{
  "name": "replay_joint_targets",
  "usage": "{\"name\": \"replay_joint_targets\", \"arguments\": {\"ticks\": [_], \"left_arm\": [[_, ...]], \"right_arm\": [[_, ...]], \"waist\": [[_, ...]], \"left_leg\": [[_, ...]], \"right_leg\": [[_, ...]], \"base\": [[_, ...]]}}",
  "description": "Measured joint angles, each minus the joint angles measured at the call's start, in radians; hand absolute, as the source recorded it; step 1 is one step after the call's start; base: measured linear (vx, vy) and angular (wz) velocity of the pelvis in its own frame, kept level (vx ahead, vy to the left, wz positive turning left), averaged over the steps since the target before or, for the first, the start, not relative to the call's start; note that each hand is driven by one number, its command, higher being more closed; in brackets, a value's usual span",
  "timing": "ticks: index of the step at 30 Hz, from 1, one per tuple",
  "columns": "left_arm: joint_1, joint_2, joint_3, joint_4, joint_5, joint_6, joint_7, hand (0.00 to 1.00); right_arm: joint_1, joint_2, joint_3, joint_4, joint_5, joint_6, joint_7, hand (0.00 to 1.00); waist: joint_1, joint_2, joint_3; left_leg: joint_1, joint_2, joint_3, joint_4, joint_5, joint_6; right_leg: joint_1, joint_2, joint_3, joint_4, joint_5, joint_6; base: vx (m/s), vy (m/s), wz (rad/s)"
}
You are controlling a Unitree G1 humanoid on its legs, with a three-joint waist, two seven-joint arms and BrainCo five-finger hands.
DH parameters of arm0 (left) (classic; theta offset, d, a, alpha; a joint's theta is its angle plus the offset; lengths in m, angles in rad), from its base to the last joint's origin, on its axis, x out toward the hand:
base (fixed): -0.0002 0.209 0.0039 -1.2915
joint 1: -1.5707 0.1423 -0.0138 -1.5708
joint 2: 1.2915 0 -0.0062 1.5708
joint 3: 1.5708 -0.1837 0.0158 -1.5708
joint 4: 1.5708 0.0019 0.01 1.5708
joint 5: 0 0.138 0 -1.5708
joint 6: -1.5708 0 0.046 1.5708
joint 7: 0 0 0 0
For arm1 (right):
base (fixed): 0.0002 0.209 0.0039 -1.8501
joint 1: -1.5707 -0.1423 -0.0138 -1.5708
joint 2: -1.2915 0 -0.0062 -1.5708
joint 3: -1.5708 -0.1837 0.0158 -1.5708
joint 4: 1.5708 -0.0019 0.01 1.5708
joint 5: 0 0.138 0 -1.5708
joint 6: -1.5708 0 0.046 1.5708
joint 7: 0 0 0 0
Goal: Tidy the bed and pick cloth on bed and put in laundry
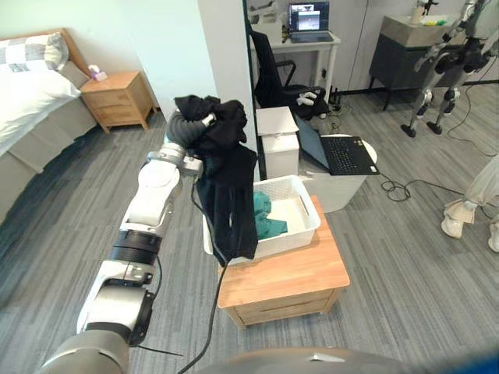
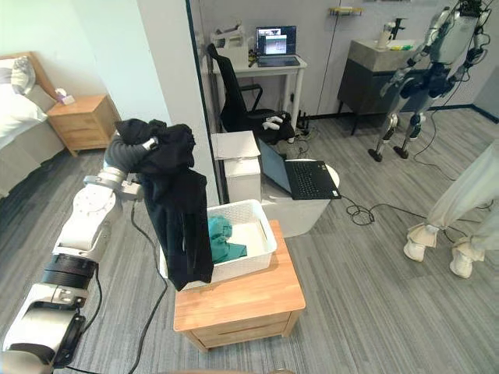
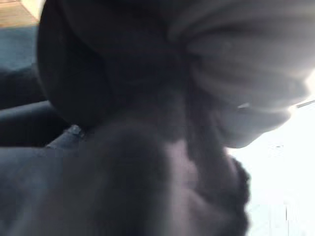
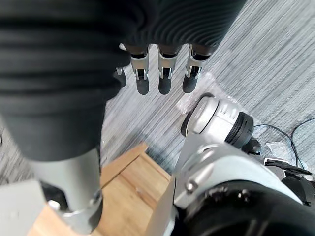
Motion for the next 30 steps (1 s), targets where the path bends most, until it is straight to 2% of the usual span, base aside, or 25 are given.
{"name": "replay_joint_targets", "arguments": {"ticks": [7,12,17,27,30], "left_arm": [[-0.108,-0.002,-0.030,0.021,0.001,-0.001,0.055,1.00],[-0.158,0.001,-0.048,0.049,0.054,0.009,0.088,1.00],[-0.275,0.020,-0.089,0.113,0.078,0.053,0.146,1.00],[-0.331,0.057,-0.109,0.191,0.079,0.071,0.172,1.00],[-0.334,0.089,-0.138,0.220,0.076,0.071,0.158,1.00]], "right_arm": [[0.003,0.006,-0.044,-0.008,-0.001,0.007,0.010,0.00],[0.006,0.005,-0.046,-0.017,-0.001,0.004,0.019,0.00],[0.018,0.000,-0.045,-0.017,-0.001,-0.040,0.040,0.00],[0.064,0.001,-0.046,-0.016,-0.050,-0.033,0.053,0.00],[0.083,0.001,0.010,-0.021,-0.051,-0.026,0.043,0.00]], "waist": [[-0.010,-0.007,-0.004],[-0.020,-0.006,-0.005],[-0.032,-0.008,-0.006],[-0.057,-0.028,-0.019],[-0.057,-0.031,-0.021]], "left_leg": [[0.000,0.000,0.015,0.000,-0.003,-0.002],[0.000,0.006,0.034,0.000,-0.005,-0.010],[0.000,0.009,0.064,0.000,-0.001,-0.014],[0.000,0.009,0.095,0.000,-0.002,-0.015],[-0.001,0.010,0.095,0.000,-0.002,-0.015]], "right_leg": [[-0.009,0.003,0.006,0.003,0.020,-0.001],[-0.024,0.008,0.029,0.013,0.022,0.001],[-0.037,0.013,0.054,0.009,0.015,-0.008],[-0.047,0.013,0.082,-0.001,0.040,0.006],[-0.041,0.013,0.082,-0.014,0.049,0.007]], "base": [[-0.06,-0.024,-0.07],[-0.08,-0.042,-0.12],[-0.08,-0.039,-0.17],[-0.03,-0.016,-0.11],[-0.01,-0.007,0.00]]}}
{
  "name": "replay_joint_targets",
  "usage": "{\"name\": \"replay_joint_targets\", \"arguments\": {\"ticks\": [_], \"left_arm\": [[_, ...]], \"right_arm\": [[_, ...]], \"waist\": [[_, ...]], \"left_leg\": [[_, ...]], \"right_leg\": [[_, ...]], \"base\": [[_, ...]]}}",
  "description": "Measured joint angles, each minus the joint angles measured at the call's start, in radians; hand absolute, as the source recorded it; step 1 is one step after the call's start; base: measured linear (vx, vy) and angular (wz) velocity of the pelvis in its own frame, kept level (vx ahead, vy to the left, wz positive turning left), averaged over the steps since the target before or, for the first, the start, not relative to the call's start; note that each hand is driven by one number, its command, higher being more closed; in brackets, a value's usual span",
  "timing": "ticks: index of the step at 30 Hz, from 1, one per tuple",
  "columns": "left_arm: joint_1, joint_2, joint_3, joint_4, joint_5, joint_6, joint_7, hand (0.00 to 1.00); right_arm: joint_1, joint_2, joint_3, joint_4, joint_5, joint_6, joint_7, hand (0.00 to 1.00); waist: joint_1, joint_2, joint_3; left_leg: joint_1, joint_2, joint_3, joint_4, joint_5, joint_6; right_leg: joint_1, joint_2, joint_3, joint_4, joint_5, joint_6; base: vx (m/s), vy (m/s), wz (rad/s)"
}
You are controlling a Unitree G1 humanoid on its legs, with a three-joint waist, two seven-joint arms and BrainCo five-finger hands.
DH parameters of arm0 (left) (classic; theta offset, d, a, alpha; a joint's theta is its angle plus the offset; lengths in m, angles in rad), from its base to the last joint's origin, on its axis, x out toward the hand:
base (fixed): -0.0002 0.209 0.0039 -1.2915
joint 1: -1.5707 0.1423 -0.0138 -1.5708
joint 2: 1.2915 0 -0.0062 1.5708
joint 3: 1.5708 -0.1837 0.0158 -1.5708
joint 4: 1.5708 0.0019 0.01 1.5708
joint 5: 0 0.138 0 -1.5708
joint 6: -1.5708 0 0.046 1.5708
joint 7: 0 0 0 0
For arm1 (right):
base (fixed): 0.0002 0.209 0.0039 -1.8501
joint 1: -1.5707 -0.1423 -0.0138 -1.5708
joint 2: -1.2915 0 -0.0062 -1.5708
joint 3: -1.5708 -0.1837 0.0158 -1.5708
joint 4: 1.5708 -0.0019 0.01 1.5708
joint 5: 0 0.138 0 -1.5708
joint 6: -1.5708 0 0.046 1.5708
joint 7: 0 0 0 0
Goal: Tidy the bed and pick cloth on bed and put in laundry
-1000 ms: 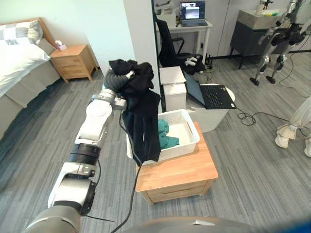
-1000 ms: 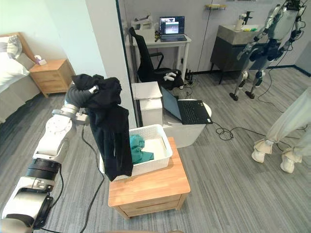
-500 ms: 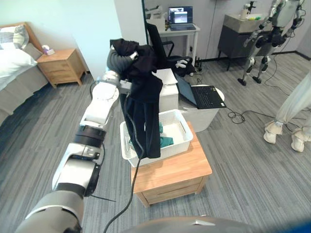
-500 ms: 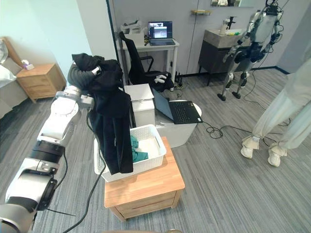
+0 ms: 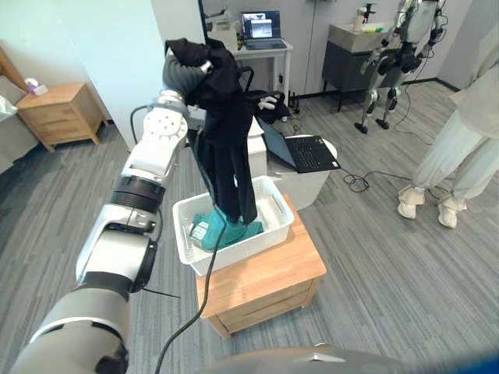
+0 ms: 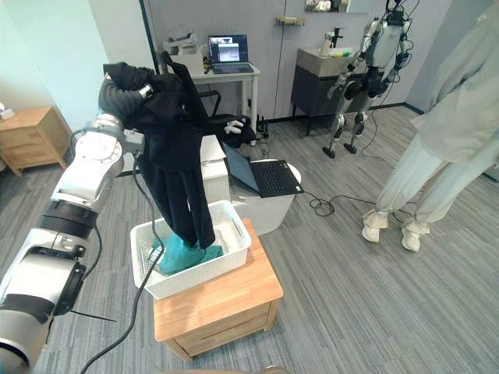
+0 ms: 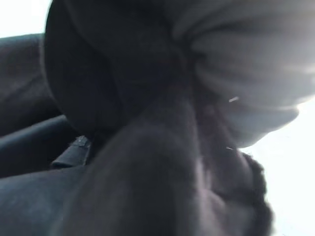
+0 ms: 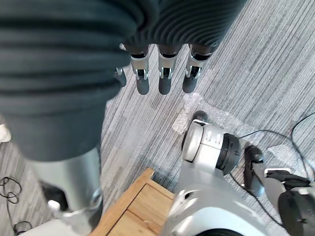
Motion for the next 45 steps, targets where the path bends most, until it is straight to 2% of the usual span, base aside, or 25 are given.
{"name": "replay_joint_targets", "arguments": {"ticks": [4,6,7,10,13,14,17,19,22,25,27,28,32,37,40,41,42,45], "left_arm": [[0.000,0.012,-0.004,0.034,-0.011,-0.010,-0.074,1.00],[0.003,0.012,-0.004,0.038,-0.017,-0.029,-0.107,1.00],[0.005,0.011,-0.003,0.040,-0.017,-0.057,-0.138,1.00],[0.008,0.011,-0.003,0.058,0.001,-0.102,-0.176,1.00],[0.016,0.010,-0.003,0.075,0.047,-0.100,-0.203,1.00],[0.030,0.008,-0.005,0.076,0.067,-0.091,-0.214,1.00],[0.045,-0.010,-0.010,0.076,0.093,-0.066,-0.226,1.00],[0.036,-0.015,-0.010,0.073,0.102,-0.066,-0.216,1.00],[-0.024,-0.040,-0.008,0.067,0.118,-0.064,-0.164,1.00],[-0.040,-0.045,-0.003,0.046,0.120,-0.051,-0.118,1.00],[-0.040,-0.058,-0.003,0.045,0.122,-0.044,-0.098,1.00],[-0.040,-0.073,-0.003,0.045,0.123,-0.042,-0.090,0.00],[-0.037,-0.089,-0.003,0.044,0.157,-0.022,-0.053,0.00],[-0.038,-0.088,0.000,0.011,0.158,-0.025,-0.045,0.00],[-0.038,-0.087,0.001,-0.018,0.141,-0.027,-0.028,0.00],[-0.037,-0.088,0.000,-0.019,0.137,-0.027,-0.029,0.00],[-0.038,-0.085,0.001,-0.027,0.134,-0.027,-0.030,0.00],[-0.038,-0.064,0.014,-0.062,0.095,-0.025,-0.037,0.00]], "right_arm": [[0.012,0.003,0.124,-0.030,0.001,0.025,-0.023,0.00],[-0.001,0.003,0.185,-0.065,0.005,0.031,-0.028,0.00],[-0.025,0.003,0.244,-0.097,0.024,0.032,-0.032,0.00],[-0.076,-0.012,0.338,-0.118,0.069,0.032,-0.032,0.00],[-0.108,-0.018,0.391,-0.170,0.093,0.033,-0.014,0.00],[-0.113,-0.020,0.395,-0.186,0.093,0.034,-0.008,0.00],[-0.114,-0.022,0.423,-0.256,0.093,0.043,0.006,0.00],[-0.114,-0.032,0.435,-0.282,0.103,0.043,0.014,0.00],[-0.111,-0.066,0.474,-0.342,0.134,0.043,0.019,0.00],[-0.122,-0.089,0.497,-0.379,0.172,0.042,0.019,0.00],[-0.122,-0.090,0.498,-0.390,0.184,0.042,0.019,0.00],[-0.125,-0.092,0.498,-0.391,0.197,0.041,0.019,0.00],[-0.136,-0.101,0.499,-0.391,0.212,0.041,0.028,0.00],[-0.136,-0.105,0.500,-0.391,0.212,0.034,0.031,0.00],[-0.133,-0.105,0.502,-0.390,0.212,0.030,0.029,0.00],[-0.126,-0.105,0.503,-0.390,0.212,0.029,0.024,0.00],[-0.122,-0.105,0.504,-0.390,0.212,0.025,0.016,0.00],[-0.118,-0.112,0.509,-0.387,0.211,0.023,0.006,0.00]], "waist": [[0.002,-0.002,0.003],[0.002,-0.012,0.019],[0.003,-0.025,0.060],[0.005,-0.059,0.144],[0.010,-0.091,0.229],[0.011,-0.093,0.252],[0.028,-0.079,0.300],[0.035,-0.065,0.321],[0.073,-0.055,0.386],[0.082,-0.051,0.427],[0.080,-0.049,0.435],[0.083,-0.049,0.446],[0.085,-0.042,0.468],[0.086,-0.037,0.471],[0.092,-0.035,0.472],[0.103,-0.035,0.472],[0.119,-0.035,0.472],[0.131,-0.029,0.468]], "left_leg": [[-0.036,0.003,0.000,0.000,0.000,0.001],[-0.077,0.003,0.001,0.000,0.010,0.006],[-0.112,0.003,-0.002,0.000,0.022,0.008],[-0.181,0.004,-0.005,0.001,0.045,0.019],[-0.252,0.003,-0.004,0.003,0.064,0.035],[-0.263,0.003,-0.003,0.004,0.066,0.039],[-0.298,0.002,-0.005,0.007,0.065,0.048],[-0.328,0.006,-0.009,0.008,0.065,0.051],[-0.415,0.036,-0.013,0.076,0.044,0.065],[-0.503,0.078,-0.020,0.162,0.007,0.068],[-0.536,0.086,-0.028,0.186,0.001,0.069],[-0.550,0.092,-0.033,0.202,-0.004,0.068],[-0.563,0.115,-0.039,0.221,-0.010,0.065],[-0.557,0.121,-0.038,0.221,-0.010,0.065],[-0.537,0.121,-0.032,0.221,-0.007,0.060],[-0.516,0.121,-0.024,0.218,-0.006,0.059],[-0.487,0.120,-0.007,0.213,-0.006,0.059],[-0.448,0.116,0.018,0.202,-0.006,0.058]], "right_leg": [[-0.038,0.002,-0.002,0.009,0.000,-0.001],[-0.087,0.004,-0.003,0.021,-0.006,-0.010],[-0.124,0.005,-0.003,0.030,-0.004,-0.013],[-0.192,0.006,-0.003,0.031,0.021,-0.010],[-0.248,0.003,-0.003,0.016,0.062,0.002],[-0.257,0.002,-0.003,0.016,0.075,0.011],[-0.290,0.001,-0.004,0.017,0.092,0.014],[-0.319,0.002,-0.017,0.020,0.099,0.013],[-0.382,0.011,-0.035,0.034,0.121,0.001],[-0.443,0.026,-0.055,0.050,0.147,-0.010],[-0.465,0.027,-0.058,0.052,0.148,-0.011],[-0.472,0.029,-0.059,0.054,0.148,-0.011],[-0.486,0.047,-0.075,0.069,0.166,-0.026],[-0.481,0.051,-0.085,0.070,0.167,-0.029],[-0.461,0.047,-0.102,0.069,0.151,-0.050],[-0.441,0.045,-0.119,0.068,0.139,-0.064],[-0.416,0.038,-0.140,0.067,0.123,-0.063],[-0.381,0.025,-0.176,0.063,0.093,-0.049]], "base": [[-0.06,-0.032,0.02],[-0.09,-0.037,0.05],[-0.11,-0.038,0.08],[-0.11,-0.036,0.05],[-0.07,-0.010,0.01],[0.00,0.000,0.00],[0.01,0.034,0.01],[0.01,0.035,0.09],[0.02,0.011,0.07],[0.00,-0.004,-0.01],[0.02,0.000,0.05],[0.02,0.006,0.07],[0.00,0.001,-0.01],[0.00,0.000,0.00],[0.01,-0.014,-0.01],[0.01,-0.039,-0.06],[0.03,-0.062,-0.05],[0.02,-0.066,0.10]]}}
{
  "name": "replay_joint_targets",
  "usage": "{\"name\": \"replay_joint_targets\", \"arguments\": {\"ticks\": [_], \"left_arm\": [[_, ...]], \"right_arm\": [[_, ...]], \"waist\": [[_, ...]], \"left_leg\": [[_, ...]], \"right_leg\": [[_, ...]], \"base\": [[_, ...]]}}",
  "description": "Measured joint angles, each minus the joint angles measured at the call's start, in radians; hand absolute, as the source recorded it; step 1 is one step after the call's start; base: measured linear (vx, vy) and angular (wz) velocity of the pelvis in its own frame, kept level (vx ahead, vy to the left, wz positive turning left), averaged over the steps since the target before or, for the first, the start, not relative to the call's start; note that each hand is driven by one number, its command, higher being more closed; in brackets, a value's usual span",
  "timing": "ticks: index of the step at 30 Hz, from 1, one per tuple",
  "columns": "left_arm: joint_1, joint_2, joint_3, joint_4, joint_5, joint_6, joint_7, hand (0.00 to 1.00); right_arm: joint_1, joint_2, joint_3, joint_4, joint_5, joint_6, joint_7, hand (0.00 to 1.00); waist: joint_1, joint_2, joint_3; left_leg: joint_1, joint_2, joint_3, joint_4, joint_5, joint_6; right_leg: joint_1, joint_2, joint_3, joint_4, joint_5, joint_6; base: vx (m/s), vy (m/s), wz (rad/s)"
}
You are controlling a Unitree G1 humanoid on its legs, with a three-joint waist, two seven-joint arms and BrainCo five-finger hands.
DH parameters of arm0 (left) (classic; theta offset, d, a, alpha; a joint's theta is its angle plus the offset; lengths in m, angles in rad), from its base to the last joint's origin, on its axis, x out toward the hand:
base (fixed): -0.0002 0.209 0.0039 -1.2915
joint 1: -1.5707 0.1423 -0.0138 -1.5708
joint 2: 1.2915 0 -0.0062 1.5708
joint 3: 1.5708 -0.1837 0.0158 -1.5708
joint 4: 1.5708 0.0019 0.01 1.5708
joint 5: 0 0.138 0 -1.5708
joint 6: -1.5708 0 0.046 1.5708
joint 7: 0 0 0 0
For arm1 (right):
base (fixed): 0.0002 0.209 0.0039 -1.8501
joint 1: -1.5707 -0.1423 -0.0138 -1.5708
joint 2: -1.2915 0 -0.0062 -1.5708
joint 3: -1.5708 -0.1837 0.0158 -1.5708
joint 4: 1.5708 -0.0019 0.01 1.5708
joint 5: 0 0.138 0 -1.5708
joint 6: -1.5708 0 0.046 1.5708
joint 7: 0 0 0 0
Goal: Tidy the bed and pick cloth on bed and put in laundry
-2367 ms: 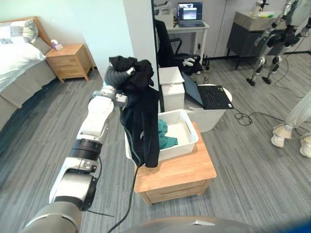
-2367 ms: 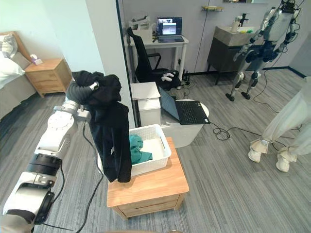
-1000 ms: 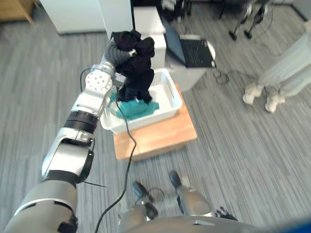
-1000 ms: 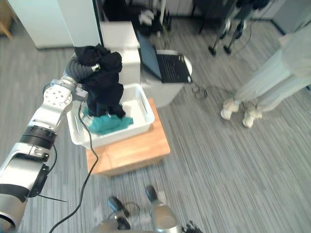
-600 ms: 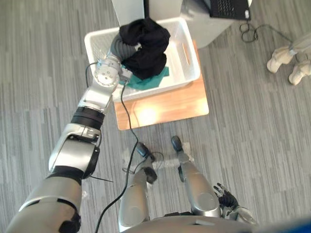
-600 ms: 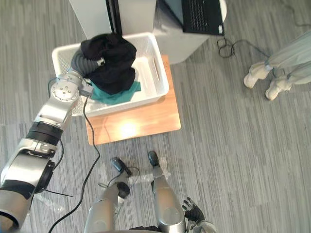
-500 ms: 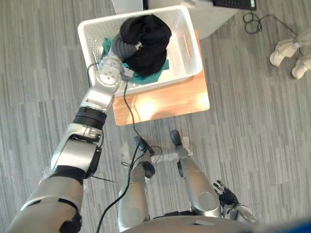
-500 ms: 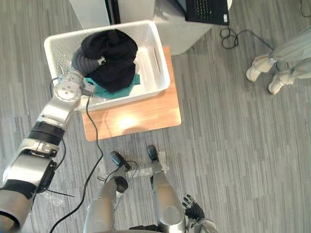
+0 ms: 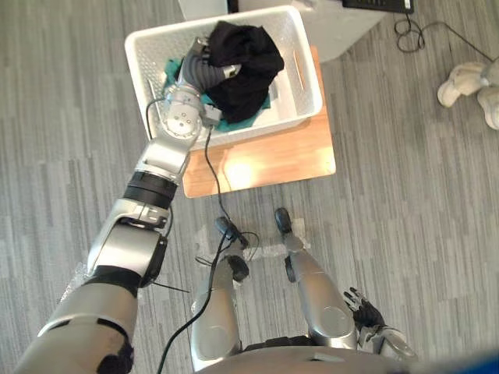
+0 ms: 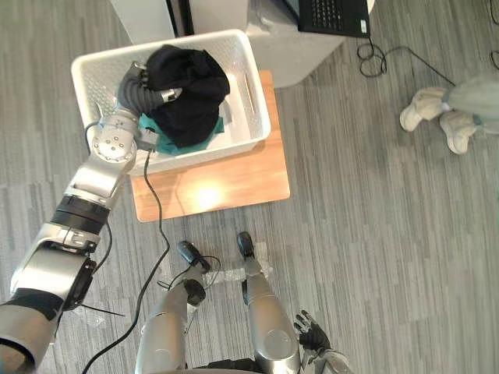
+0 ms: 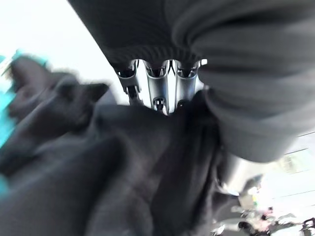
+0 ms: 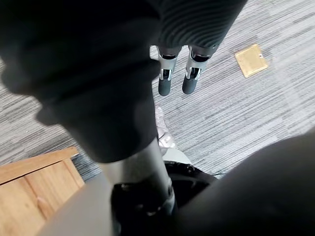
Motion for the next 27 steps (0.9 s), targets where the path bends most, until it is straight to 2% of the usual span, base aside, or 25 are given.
{"name": "replay_joint_targets", "arguments": {"ticks": [2,4,5,8,10,12,16,18,20,23,26,27], "left_arm": [[-0.014,0.020,0.008,-0.012,-0.023,0.008,-0.020,0.00],[-0.020,0.066,0.010,-0.008,-0.023,0.043,-0.076,0.00],[-0.020,0.075,0.010,-0.005,-0.023,0.048,-0.083,0.00],[-0.019,0.160,0.039,0.038,-0.024,0.095,-0.162,0.00],[-0.010,0.197,0.074,0.076,-0.024,0.115,-0.217,0.00],[0.037,0.235,0.111,0.106,-0.026,0.134,-0.285,0.00],[0.137,0.275,0.152,0.150,-0.069,0.134,-0.338,0.00],[0.208,0.293,0.201,0.166,-0.133,0.111,-0.342,0.00],[0.271,0.294,0.238,0.164,-0.183,0.075,-0.345,0.00],[0.404,0.282,0.312,0.141,-0.273,0.031,-0.349,0.00],[0.522,0.214,0.385,0.098,-0.340,-0.004,-0.341,0.00],[0.632,0.148,0.420,0.062,-0.380,-0.030,-0.341,0.00]], "right_arm": [[-0.001,-0.013,0.008,0.006,-0.002,0.001,-0.001,0.00],[-0.012,-0.014,0.005,0.033,-0.003,0.005,-0.001,0.00],[-0.016,-0.014,0.004,0.040,-0.003,0.006,-0.001,0.00],[-0.045,-0.012,-0.015,0.110,-0.017,0.032,0.008,0.00],[-0.065,-0.009,-0.023,0.153,-0.023,0.049,0.014,0.00],[-0.076,-0.007,-0.032,0.211,-0.039,0.081,0.015,0.00],[-0.080,-0.008,-0.073,0.264,-0.062,0.114,0.020,0.00],[-0.080,-0.006,-0.098,0.289,-0.067,0.126,0.027,0.00],[-0.079,-0.007,-0.105,0.295,-0.092,0.130,0.028,0.00],[-0.073,-0.006,-0.128,0.314,-0.134,0.141,0.043,0.00],[-0.061,-0.006,-0.148,0.314,-0.179,0.151,0.067,0.00],[-0.054,-0.007,-0.154,0.314,-0.200,0.151,0.078,0.00]], "waist": [[-0.002,0.012,-0.007],[0.000,0.014,-0.008],[0.001,0.014,-0.008],[0.003,0.014,-0.012],[-0.005,0.015,-0.045],[-0.021,0.017,-0.105],[-0.017,0.037,-0.150],[-0.018,0.052,-0.175],[-0.015,0.054,-0.182],[-0.016,0.059,-0.224],[0.003,0.064,-0.240],[0.011,0.065,-0.262]], "left_leg": [[0.036,-0.001,0.036,-0.035,0.017,-0.010],[0.087,-0.018,0.026,-0.087,0.057,-0.014],[0.097,-0.021,0.026,-0.096,0.061,-0.014],[0.182,-0.049,0.018,-0.169,0.090,-0.016],[0.205,-0.063,-0.001,-0.195,0.100,-0.017],[0.217,-0.071,-0.024,-0.196,0.102,-0.014],[0.256,-0.081,-0.037,-0.199,0.097,-0.022],[0.260,-0.084,-0.057,-0.200,0.096,-0.022],[0.281,-0.083,-0.062,-0.200,0.093,-0.027],[0.293,-0.082,-0.081,-0.201,0.086,-0.037],[0.317,-0.083,-0.091,-0.201,0.079,-0.046],[0.324,-0.083,-0.108,-0.201,0.076,-0.048]], "right_leg": [[0.026,-0.008,-0.028,-0.005,-0.007,0.003],[0.067,-0.009,-0.045,-0.005,-0.011,0.009],[0.074,-0.009,-0.047,-0.006,-0.012,0.009],[0.141,-0.011,-0.048,-0.017,-0.020,0.017],[0.171,-0.015,-0.058,-0.038,-0.022,0.020],[0.205,-0.020,-0.072,-0.062,-0.023,0.020],[0.258,-0.022,-0.081,-0.083,-0.030,0.021],[0.271,-0.021,-0.095,-0.087,-0.038,0.021],[0.292,-0.021,-0.100,-0.091,-0.053,0.016],[0.318,-0.022,-0.115,-0.104,-0.060,0.013],[0.346,-0.025,-0.128,-0.107,-0.073,0.014],[0.364,-0.029,-0.146,-0.109,-0.085,0.014]], "base": [[0.02,-0.052,0.33],[0.03,-0.011,0.24],[0.05,0.029,0.16],[0.03,0.058,0.06],[0.03,0.060,0.16],[0.07,0.061,0.28],[0.06,0.037,0.13],[0.01,0.012,0.18],[-0.02,0.007,0.12],[0.01,0.011,0.13],[0.02,0.020,0.18],[0.06,0.018,0.35]]}}
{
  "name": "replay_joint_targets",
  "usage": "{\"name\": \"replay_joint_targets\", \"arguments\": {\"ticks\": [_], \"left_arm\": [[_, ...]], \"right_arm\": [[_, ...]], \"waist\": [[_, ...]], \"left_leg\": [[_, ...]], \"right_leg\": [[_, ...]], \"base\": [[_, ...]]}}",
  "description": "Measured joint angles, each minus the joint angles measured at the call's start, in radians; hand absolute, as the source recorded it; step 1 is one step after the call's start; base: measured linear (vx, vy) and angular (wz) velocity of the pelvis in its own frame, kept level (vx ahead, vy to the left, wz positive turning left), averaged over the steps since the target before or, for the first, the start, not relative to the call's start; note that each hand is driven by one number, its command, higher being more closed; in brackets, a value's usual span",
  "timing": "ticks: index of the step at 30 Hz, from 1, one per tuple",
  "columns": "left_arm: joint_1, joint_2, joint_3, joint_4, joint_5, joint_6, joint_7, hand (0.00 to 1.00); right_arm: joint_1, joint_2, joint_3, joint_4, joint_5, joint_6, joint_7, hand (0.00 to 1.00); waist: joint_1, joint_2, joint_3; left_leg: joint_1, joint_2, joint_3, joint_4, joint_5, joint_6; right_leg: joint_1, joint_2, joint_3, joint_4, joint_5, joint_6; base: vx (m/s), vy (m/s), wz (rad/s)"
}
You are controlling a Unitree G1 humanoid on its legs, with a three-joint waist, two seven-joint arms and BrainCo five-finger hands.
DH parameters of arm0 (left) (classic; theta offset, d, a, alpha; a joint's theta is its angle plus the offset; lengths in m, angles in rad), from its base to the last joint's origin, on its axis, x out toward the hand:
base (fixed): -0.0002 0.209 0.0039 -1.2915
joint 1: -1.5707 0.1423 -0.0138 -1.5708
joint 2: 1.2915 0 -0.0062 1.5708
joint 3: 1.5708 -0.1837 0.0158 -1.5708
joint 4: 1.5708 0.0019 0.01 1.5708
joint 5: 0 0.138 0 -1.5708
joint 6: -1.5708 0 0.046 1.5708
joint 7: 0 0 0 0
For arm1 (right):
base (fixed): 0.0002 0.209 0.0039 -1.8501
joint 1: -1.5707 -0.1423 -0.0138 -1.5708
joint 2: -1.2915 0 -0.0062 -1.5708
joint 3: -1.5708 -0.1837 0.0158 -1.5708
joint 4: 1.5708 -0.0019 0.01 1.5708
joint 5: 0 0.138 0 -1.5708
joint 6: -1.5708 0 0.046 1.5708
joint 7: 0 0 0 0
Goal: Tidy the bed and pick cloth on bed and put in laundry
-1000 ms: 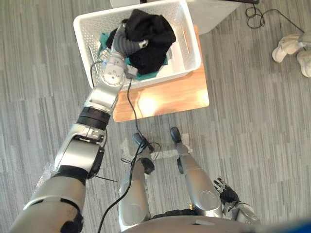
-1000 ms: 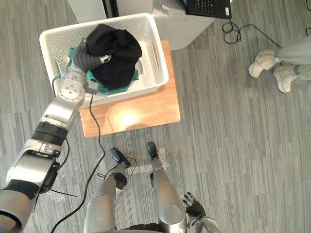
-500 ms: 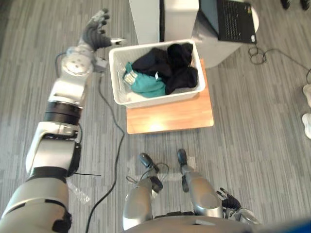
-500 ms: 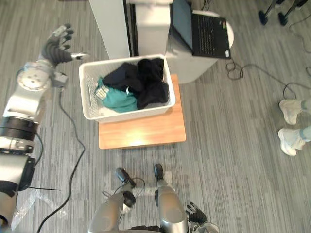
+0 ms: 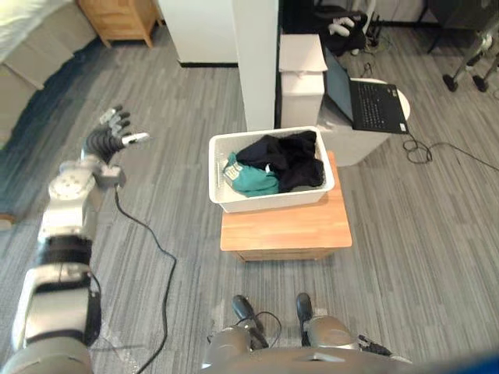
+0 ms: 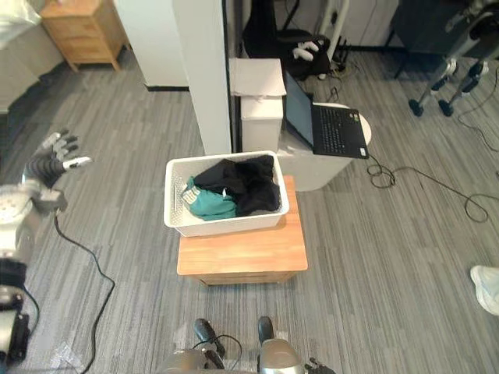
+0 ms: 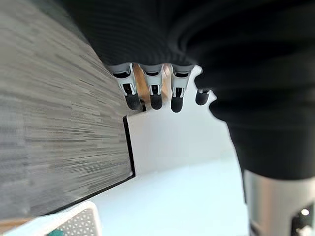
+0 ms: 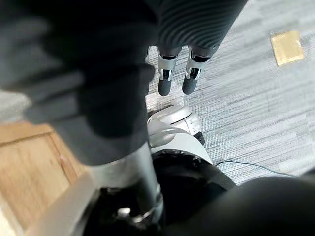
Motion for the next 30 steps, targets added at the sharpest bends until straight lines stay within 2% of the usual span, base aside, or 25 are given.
{"name": "replay_joint_targets", "arguments": {"ticks": [2,4,7,9,11,12,13,15,18,22,24,25,27,28,30], "left_arm": [[0.111,-0.072,0.009,-0.014,-0.008,-0.012,0.001,0.00],[0.251,-0.186,0.024,-0.014,-0.009,-0.012,0.017,0.00],[0.377,-0.297,0.028,-0.010,-0.007,-0.001,0.042,0.00],[0.486,-0.396,0.027,0.039,0.027,0.000,0.045,0.00],[0.545,-0.449,0.028,0.096,0.057,0.002,0.042,0.00],[0.579,-0.477,0.030,0.139,0.106,-0.001,0.038,0.00],[0.592,-0.490,0.030,0.164,0.145,-0.012,0.040,0.00],[0.623,-0.525,0.031,0.249,0.271,-0.063,0.057,0.00],[0.629,-0.546,0.048,0.339,0.318,-0.108,0.091,0.00],[0.615,-0.579,0.089,0.365,0.366,-0.127,0.134,0.00],[0.607,-0.598,0.111,0.381,0.377,-0.115,0.156,0.00],[0.603,-0.608,0.117,0.393,0.407,-0.070,0.173,0.00],[0.596,-0.614,0.122,0.409,0.418,-0.035,0.180,0.00],[0.590,-0.629,0.157,0.430,0.445,0.011,0.177,0.00],[0.589,-0.629,0.167,0.442,0.445,0.033,0.172,0.00]], "right_arm": [[0.011,-0.001,-0.002,0.001,-0.012,0.002,0.012,0.00],[0.021,-0.004,-0.003,0.018,-0.019,0.002,0.020,0.00],[0.021,-0.004,-0.003,0.020,-0.021,0.001,0.021,0.00],[0.021,-0.007,-0.004,0.040,-0.021,-0.002,0.022,0.00],[0.022,-0.009,-0.004,0.054,-0.022,-0.002,0.023,0.00],[0.023,-0.009,-0.011,0.062,-0.023,-0.002,0.024,0.00],[0.024,-0.008,-0.016,0.064,-0.026,-0.002,0.026,0.00],[0.024,-0.007,-0.028,0.072,-0.028,-0.002,0.031,0.00],[0.036,0.006,-0.067,0.082,-0.030,-0.011,0.029,0.00],[0.045,0.029,-0.103,0.082,-0.030,-0.023,-0.003,0.00],[0.046,0.031,-0.103,0.082,-0.030,-0.023,-0.018,0.00],[0.047,0.036,-0.103,0.082,-0.029,-0.023,-0.034,0.00],[0.047,0.037,-0.104,0.082,-0.029,-0.023,-0.041,0.00],[0.049,0.039,-0.104,0.082,-0.030,-0.022,-0.048,0.00],[0.051,0.040,-0.104,0.082,-0.030,-0.022,-0.051,0.00]], "waist": [[0.015,-0.001,-0.022],[0.046,-0.006,-0.043],[0.054,-0.012,-0.049],[0.075,-0.014,-0.050],[0.085,-0.015,-0.057],[0.086,-0.014,-0.065],[0.087,-0.013,-0.067],[0.092,-0.012,-0.068],[0.099,-0.008,-0.077],[0.099,0.002,-0.084],[0.098,0.006,-0.089],[0.098,0.006,-0.091],[0.098,0.005,-0.090],[0.100,0.003,-0.092],[0.100,0.002,-0.096]], "left_leg": [[0.008,-0.001,-0.015,0.000,-0.006,-0.001],[0.023,-0.007,-0.021,0.000,-0.017,-0.004],[0.026,-0.016,-0.041,0.000,-0.021,-0.002],[0.047,-0.023,-0.042,0.000,-0.026,0.004],[0.063,-0.030,-0.047,0.000,-0.035,0.004],[0.066,-0.033,-0.051,0.000,-0.038,0.005],[0.067,-0.034,-0.052,0.000,-0.039,0.005],[0.076,-0.036,-0.053,0.000,-0.042,0.004],[0.093,-0.035,-0.051,0.000,-0.051,-0.006],[0.097,-0.031,-0.046,0.000,-0.054,-0.011],[0.102,-0.030,-0.039,0.000,-0.056,-0.013],[0.109,-0.029,-0.032,0.000,-0.060,-0.016],[0.114,-0.029,-0.031,0.000,-0.062,-0.018],[0.125,-0.029,-0.028,0.000,-0.066,-0.020],[0.130,-0.029,-0.028,0.000,-0.068,-0.021]], "right_leg": [[0.015,-0.003,-0.012,0.001,-0.011,0.000],[0.030,-0.008,-0.020,0.007,-0.026,0.004],[0.040,-0.016,-0.038,0.018,-0.034,0.011],[0.058,-0.023,-0.040,0.026,-0.044,0.016],[0.075,-0.025,-0.043,0.028,-0.054,0.018],[0.080,-0.028,-0.046,0.029,-0.058,0.018],[0.082,-0.028,-0.047,0.029,-0.060,0.017],[0.090,-0.032,-0.047,0.030,-0.064,0.022],[0.102,-0.036,-0.047,0.036,-0.077,0.021],[0.102,-0.035,-0.047,0.040,-0.088,0.018],[0.102,-0.036,-0.047,0.043,-0.093,0.020],[0.106,-0.036,-0.047,0.044,-0.094,0.021],[0.111,-0.036,-0.047,0.044,-0.093,0.026],[0.121,-0.037,-0.046,0.044,-0.095,0.027],[0.126,-0.037,-0.046,0.044,-0.096,0.026]], "base": [[0.07,0.010,0.26],[0.09,0.021,0.10],[0.08,0.025,0.21],[0.09,0.033,0.04],[0.10,0.027,0.07],[0.07,0.019,0.11],[0.06,0.024,0.07],[0.05,0.019,0.02],[0.00,0.000,0.00],[0.00,0.000,-0.03],[0.03,0.005,-0.11],[0.04,0.010,-0.10],[0.04,0.009,-0.05],[0.04,0.009,-0.03],[0.06,0.007,-0.01]]}}
